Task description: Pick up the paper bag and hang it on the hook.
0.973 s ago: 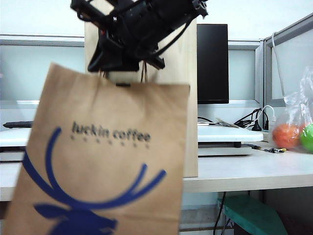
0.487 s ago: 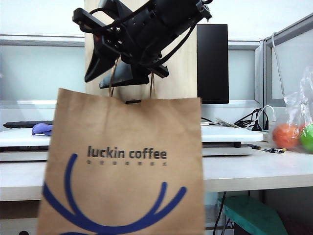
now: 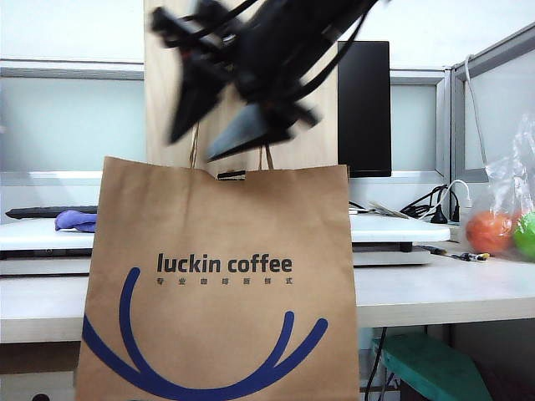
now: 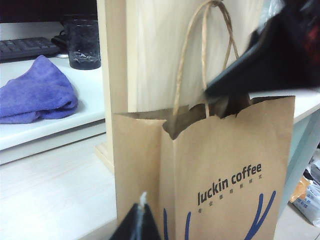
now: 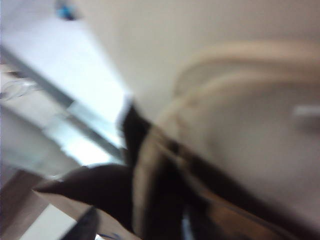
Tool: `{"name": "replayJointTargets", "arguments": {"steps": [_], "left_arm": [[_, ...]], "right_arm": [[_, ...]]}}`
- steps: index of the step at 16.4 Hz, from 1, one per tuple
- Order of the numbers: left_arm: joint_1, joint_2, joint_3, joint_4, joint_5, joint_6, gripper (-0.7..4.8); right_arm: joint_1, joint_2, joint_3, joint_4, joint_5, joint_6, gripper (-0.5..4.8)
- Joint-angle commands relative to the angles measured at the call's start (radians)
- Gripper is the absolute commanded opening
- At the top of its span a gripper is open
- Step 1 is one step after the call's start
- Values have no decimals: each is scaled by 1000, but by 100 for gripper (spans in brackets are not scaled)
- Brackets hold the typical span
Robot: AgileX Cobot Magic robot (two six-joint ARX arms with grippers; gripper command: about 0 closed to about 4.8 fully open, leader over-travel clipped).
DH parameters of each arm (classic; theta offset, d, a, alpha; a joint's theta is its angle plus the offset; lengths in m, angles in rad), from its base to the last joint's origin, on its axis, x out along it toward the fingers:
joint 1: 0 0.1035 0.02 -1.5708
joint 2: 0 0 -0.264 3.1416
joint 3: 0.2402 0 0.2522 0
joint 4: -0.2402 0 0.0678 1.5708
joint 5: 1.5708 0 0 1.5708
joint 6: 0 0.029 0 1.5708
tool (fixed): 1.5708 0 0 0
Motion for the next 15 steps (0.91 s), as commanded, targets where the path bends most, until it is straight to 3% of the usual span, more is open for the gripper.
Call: {"name": "replayJointTargets", "arguments": {"steps": [1, 2, 4, 7, 8, 9, 11, 15], "left_arm": [[2, 0, 1, 5, 1, 4, -6], [3, 0, 2, 5, 1, 4, -5], [34, 0, 2, 5, 5, 4, -5], [111, 0, 2, 5, 1, 3, -6], [138, 0, 2, 5, 5, 3, -6], [159, 0, 2, 5, 3, 4, -6], [198, 0, 2, 5, 5, 3, -6], [306, 0, 2, 5, 5, 4, -6]], "right_arm": [[2, -90, 5, 10, -34, -9, 217], [3, -146, 5, -14, -83, -7, 216], [42, -246, 5, -113, -41, -34, 216], [92, -402, 5, -311, 133, -82, 198], [103, -461, 5, -365, 172, -86, 123], [116, -523, 5, -409, 197, -99, -3], [124, -636, 3, -465, 248, -113, -2], [124, -918, -48, -550, 482, -115, -2]]}}
